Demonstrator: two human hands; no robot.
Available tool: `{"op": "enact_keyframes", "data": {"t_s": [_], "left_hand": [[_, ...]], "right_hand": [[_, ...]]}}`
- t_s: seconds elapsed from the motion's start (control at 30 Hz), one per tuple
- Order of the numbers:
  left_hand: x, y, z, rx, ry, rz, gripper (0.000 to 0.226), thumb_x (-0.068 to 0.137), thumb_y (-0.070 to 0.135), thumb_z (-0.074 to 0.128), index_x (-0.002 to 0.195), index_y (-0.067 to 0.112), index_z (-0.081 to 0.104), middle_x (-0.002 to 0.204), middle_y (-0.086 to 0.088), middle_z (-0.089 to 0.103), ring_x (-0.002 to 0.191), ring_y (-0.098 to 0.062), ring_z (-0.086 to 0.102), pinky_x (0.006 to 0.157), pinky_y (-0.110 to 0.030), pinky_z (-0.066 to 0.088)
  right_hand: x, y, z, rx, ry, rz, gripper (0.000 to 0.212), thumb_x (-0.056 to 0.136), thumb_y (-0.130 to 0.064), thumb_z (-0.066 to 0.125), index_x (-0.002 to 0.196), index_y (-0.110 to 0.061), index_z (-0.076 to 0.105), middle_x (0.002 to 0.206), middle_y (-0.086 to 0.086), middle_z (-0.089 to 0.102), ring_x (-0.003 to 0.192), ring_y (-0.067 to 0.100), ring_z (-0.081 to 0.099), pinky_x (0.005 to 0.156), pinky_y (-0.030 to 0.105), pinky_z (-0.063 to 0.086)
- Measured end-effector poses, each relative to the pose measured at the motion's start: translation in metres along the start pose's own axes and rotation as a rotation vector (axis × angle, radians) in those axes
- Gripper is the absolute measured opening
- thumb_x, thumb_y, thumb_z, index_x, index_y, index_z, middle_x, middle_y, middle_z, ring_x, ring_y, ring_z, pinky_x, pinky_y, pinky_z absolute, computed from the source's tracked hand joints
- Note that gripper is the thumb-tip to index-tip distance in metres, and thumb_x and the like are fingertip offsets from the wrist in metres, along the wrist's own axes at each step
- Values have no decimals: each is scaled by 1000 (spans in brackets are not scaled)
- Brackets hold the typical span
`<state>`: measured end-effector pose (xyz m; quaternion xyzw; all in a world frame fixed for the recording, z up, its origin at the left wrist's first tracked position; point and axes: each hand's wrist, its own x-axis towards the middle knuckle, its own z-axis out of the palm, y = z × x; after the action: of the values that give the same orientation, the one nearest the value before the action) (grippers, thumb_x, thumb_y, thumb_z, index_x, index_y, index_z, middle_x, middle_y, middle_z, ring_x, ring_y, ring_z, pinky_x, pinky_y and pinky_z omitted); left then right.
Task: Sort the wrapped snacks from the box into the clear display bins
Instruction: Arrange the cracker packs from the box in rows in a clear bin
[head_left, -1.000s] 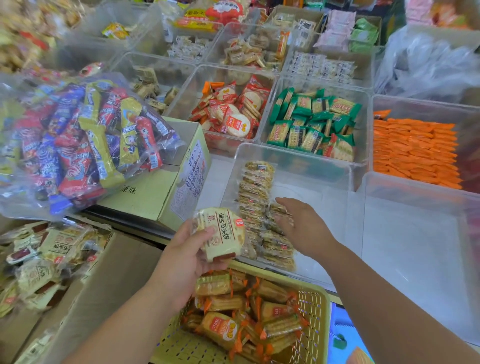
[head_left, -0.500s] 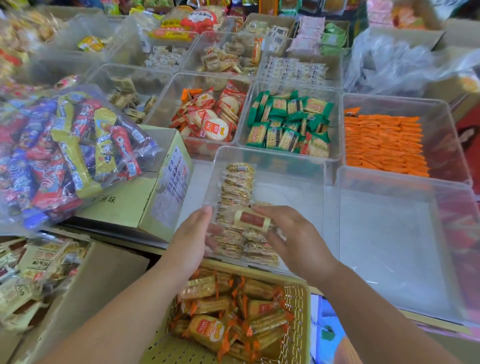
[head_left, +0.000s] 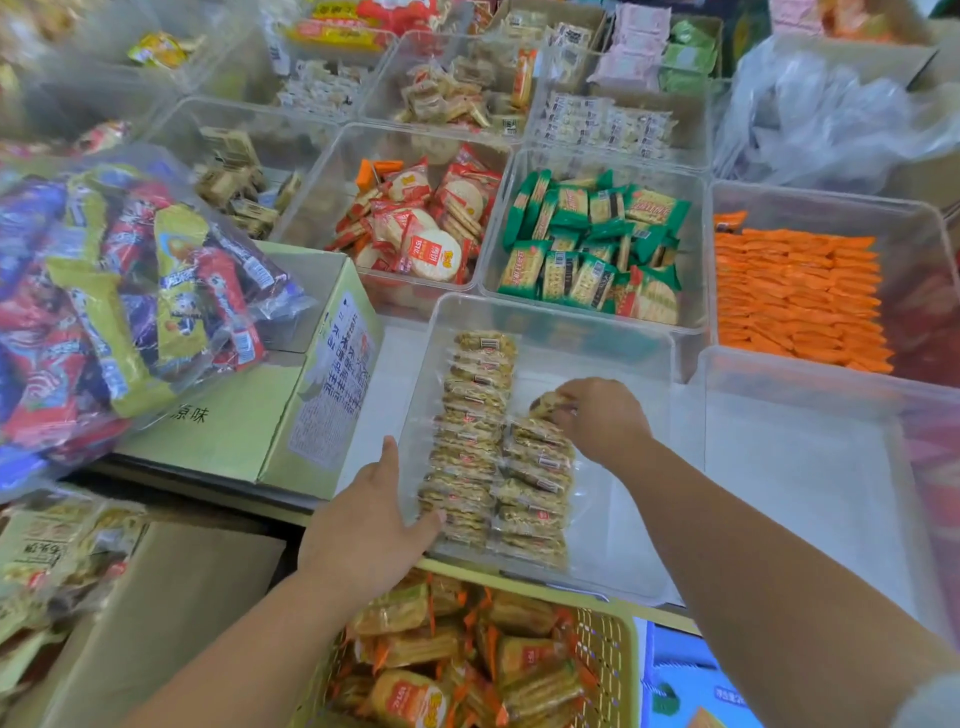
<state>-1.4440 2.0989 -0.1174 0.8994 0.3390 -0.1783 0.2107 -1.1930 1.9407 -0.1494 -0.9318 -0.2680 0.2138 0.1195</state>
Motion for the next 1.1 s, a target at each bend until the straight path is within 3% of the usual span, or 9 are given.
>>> {"op": "enact_keyframes", "data": {"t_s": [0.3,0.43,0.6,0.7,0.77,0.83,0.9,1.1], "left_hand": [[3,-3,8,51,55,38,105,88,78,43,160,31,-16,156,12,39,120,-14,61,79,-33,55],[4,-2,7,61,49,37,104,88,78,42,159,31,-18,157,13,38,122,-14,60,82,-35,57],[5,-3,8,66,45,37,103,88,77,41,160,30,-16,155,13,40,107,-12,66,74,-33,55],[6,-3,8,62,43,36,104,88,77,43,160,30,-15,154,12,41,117,-15,63,81,-35,57],[6,-2,4,35,19,28,103,90,77,43,161,29,-14,155,10,41,120,-16,61,86,-37,56],[2,0,-2,-2,-21,31,102,91,76,43,163,26,-11,160,5,38,133,-21,52,100,-40,51],[-8,0,-11,4,-19,86,100,93,74,42,164,22,-5,164,-2,32,145,-26,38,114,-42,39],[-84,-37,-27,-25,187,264,81,96,63,52,161,27,23,158,5,37,145,-19,32,119,-37,29]], "right_hand": [[30,-10,23,-82,-295,-158,34,108,-25,40,125,-12,66,127,10,66,116,31,57,100,42,47],[31,-15,27,-129,-347,-175,30,104,-14,46,130,-13,61,127,8,64,114,30,58,96,40,50],[22,-12,37,-7,-274,-171,29,108,-26,36,118,-12,59,118,12,61,102,31,57,86,38,47],[21,-14,34,2,-325,-122,37,108,-30,37,136,-12,54,137,14,57,120,34,54,100,39,45],[18,-16,25,12,-374,-54,46,107,-37,38,151,-21,41,154,9,44,140,34,40,115,47,33],[9,-20,14,29,-361,0,53,104,-42,41,156,-34,31,162,1,33,151,33,21,121,58,16],[-3,-27,2,52,-311,12,56,102,-43,46,155,-37,31,163,-2,30,153,32,13,121,60,10],[-64,-86,-11,218,-50,-140,53,95,-51,59,141,-25,56,146,3,54,133,27,50,109,47,43]]}}
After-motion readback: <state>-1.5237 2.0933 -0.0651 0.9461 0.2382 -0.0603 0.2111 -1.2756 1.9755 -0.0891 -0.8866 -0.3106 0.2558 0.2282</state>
